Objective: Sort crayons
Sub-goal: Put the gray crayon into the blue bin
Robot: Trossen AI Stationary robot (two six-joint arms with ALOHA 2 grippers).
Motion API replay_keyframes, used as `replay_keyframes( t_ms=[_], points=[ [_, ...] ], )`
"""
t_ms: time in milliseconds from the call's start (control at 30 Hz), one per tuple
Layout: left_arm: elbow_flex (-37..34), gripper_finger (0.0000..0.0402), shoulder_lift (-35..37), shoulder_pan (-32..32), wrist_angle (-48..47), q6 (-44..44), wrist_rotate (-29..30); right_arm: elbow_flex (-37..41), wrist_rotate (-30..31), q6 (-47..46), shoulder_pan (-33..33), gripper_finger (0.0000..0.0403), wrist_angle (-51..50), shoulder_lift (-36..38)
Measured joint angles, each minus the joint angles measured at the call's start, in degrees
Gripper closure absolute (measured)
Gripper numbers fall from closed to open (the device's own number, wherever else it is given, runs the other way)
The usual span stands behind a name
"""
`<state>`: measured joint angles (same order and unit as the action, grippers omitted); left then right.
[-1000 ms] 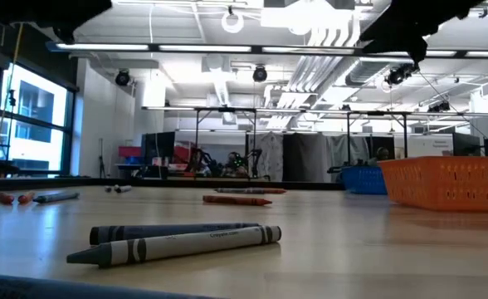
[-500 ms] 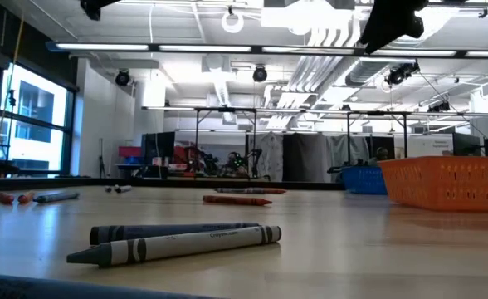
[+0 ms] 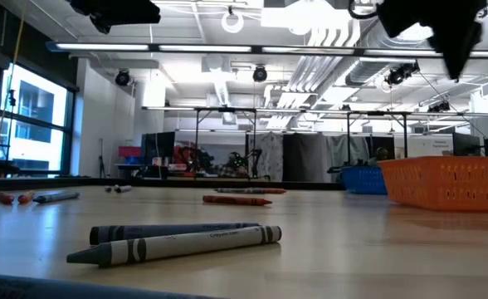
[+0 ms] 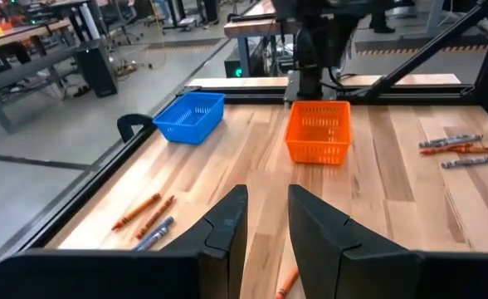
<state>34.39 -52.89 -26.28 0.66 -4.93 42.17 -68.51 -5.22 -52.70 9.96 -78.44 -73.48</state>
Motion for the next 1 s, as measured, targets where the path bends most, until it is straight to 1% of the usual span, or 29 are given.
replay_keyframes(
  t_ms=[167, 367, 600, 733, 833, 1000],
  points=[
    [0.0, 0.0326, -0.2, 0.0, 0.2, -1.0, 0.0, 0.0, -4.5, -12.7, 7.2, 0.0263, 1.6, -2.6],
    [0.0, 0.0326, -0.4, 0.0, 0.2, -3.4, -0.1, 0.0, -4.7, -25.9, 17.2, 0.0263, 3.4, -7.9],
    [0.0, 0.0326, -0.4, 0.0, 0.3, -3.5, -4.0, 0.0, -5.1, -38.0, 27.3, 0.0263, 8.2, -16.7],
    [0.0, 0.0326, -0.4, 0.0, 0.3, -3.5, -4.8, 0.0, -5.7, -42.0, 30.6, 0.0263, 13.4, -20.8],
    [0.0, 0.0326, -0.4, 0.0, 0.3, -3.9, -6.2, 0.0, -5.1, -44.7, 31.9, 0.0263, 17.4, -23.4],
    [0.0, 0.0326, -0.4, 0.0, 0.2, -3.9, -7.2, 0.0, -4.0, -48.4, 33.0, 0.0263, 20.1, -27.6]
  ],
)
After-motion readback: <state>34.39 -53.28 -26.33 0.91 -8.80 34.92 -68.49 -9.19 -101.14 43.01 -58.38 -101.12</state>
